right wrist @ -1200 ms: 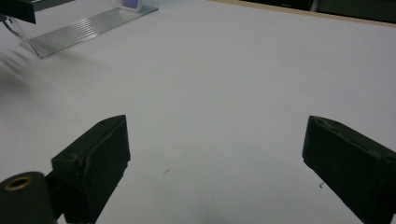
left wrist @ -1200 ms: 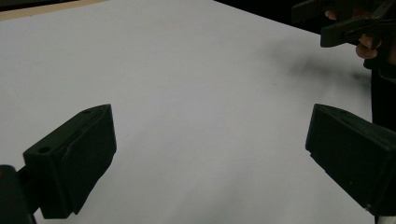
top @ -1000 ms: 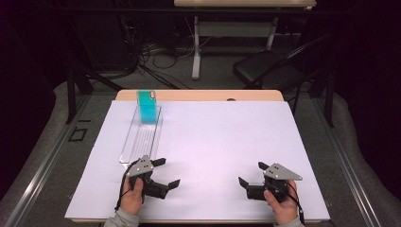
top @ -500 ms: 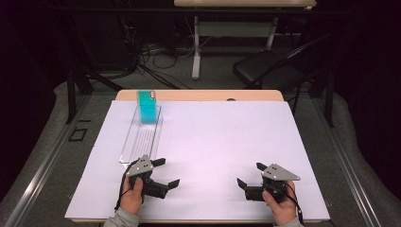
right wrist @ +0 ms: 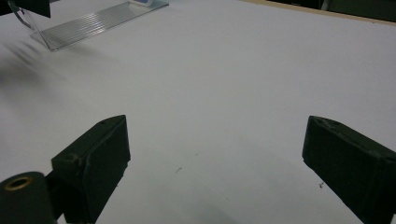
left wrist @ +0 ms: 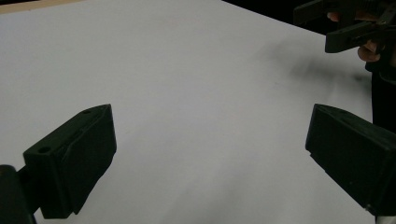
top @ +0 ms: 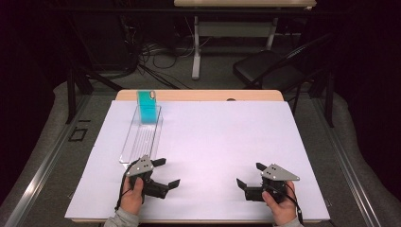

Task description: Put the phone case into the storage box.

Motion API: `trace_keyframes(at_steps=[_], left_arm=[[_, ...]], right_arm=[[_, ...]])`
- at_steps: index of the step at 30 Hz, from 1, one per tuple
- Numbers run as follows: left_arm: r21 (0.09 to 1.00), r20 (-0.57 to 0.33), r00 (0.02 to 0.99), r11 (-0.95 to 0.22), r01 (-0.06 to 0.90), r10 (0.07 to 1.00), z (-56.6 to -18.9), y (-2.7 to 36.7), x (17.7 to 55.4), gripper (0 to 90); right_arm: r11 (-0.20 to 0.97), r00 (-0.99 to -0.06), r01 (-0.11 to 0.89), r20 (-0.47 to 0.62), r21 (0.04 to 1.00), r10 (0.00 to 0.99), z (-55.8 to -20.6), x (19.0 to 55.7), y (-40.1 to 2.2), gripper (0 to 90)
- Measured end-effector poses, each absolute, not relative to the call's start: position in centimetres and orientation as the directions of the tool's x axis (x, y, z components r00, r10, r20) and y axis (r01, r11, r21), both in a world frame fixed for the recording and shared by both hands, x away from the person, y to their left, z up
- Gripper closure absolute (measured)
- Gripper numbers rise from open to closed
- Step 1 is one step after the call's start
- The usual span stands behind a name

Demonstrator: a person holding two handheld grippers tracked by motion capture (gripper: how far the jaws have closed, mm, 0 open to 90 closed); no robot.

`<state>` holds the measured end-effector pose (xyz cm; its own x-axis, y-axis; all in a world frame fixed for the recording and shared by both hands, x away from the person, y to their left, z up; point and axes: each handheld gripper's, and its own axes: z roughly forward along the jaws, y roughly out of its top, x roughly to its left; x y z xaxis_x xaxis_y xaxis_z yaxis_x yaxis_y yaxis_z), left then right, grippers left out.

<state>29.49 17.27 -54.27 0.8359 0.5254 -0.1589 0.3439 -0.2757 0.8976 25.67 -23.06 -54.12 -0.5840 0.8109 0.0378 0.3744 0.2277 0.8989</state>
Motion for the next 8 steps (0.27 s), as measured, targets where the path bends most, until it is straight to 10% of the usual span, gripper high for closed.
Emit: trace_keyframes(at_steps=[8], left_arm=[[0.898,-0.164,0.837,-0.272,0.345,0.522,-54.23,17.27,29.48,2.1]], right_arm=[[0.234,-0.593,0.374,0.038,0.897,0.804,-54.09,25.59,-22.9,7.2]])
